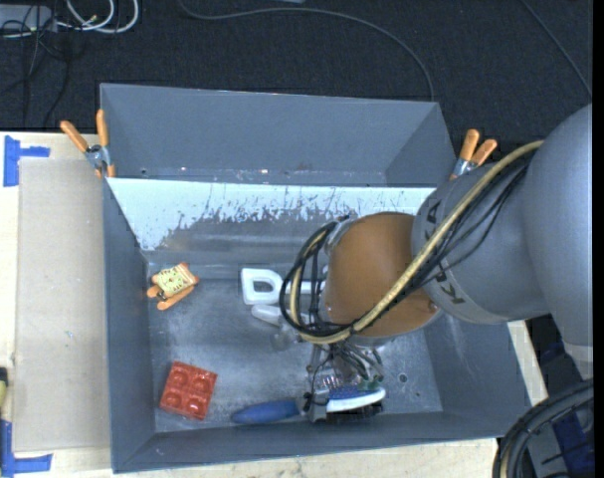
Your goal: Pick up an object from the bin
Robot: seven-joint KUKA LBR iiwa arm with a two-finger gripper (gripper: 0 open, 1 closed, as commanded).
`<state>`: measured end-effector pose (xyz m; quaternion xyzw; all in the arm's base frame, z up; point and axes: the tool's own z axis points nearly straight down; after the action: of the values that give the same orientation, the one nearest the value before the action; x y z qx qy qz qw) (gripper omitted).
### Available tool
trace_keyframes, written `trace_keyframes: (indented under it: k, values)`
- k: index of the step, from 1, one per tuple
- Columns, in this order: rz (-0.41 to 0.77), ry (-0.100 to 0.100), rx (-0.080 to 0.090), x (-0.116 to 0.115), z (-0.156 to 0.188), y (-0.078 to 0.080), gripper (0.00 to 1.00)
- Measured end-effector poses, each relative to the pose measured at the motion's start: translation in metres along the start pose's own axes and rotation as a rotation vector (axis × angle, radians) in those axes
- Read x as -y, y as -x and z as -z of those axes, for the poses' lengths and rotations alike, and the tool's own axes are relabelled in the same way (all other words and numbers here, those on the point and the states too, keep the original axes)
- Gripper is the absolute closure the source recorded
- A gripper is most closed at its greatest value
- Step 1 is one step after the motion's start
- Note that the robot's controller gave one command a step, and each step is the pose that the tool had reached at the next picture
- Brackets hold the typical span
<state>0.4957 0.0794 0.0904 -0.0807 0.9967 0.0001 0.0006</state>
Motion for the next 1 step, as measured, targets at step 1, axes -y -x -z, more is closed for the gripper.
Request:
trace_keyframes:
  k: [1]
  values:
    - [0.106,0.004,-0.011,0.0214,0.0020,0.0103,0.00]
